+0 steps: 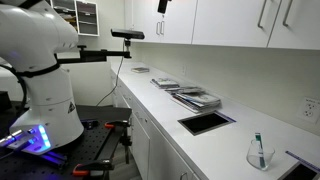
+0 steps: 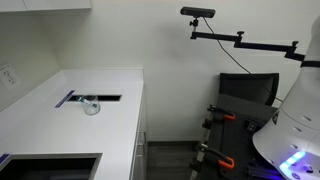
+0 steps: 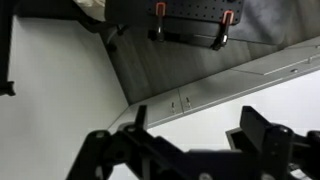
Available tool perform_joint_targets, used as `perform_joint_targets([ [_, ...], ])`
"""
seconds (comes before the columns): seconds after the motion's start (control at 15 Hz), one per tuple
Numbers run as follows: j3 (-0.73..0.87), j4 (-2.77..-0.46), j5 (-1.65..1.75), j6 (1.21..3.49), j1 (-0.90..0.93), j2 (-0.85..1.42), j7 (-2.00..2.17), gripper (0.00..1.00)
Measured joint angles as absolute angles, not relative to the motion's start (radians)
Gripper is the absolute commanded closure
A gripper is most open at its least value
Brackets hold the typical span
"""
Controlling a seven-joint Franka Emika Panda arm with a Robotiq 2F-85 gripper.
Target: Take the green marker out of the glass and put it on the countertop
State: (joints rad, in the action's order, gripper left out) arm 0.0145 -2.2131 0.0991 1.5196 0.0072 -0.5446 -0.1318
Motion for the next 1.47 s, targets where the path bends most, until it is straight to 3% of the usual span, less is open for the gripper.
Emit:
perform_joint_targets([
  [0.27,0.023,-2.214,0.061,1.639,0.010,-0.462,-0.128,0.00],
  [0.73,0.009,-2.063,0.025,2.127,0.030,0.050,-0.200,0.00],
  [1.07,-0.011,-1.817,0.055,2.100,0.032,0.325,-0.234,0.00],
  [1.47,-0.007,-1.741,0.098,2.022,0.037,0.368,-0.167,0.00],
])
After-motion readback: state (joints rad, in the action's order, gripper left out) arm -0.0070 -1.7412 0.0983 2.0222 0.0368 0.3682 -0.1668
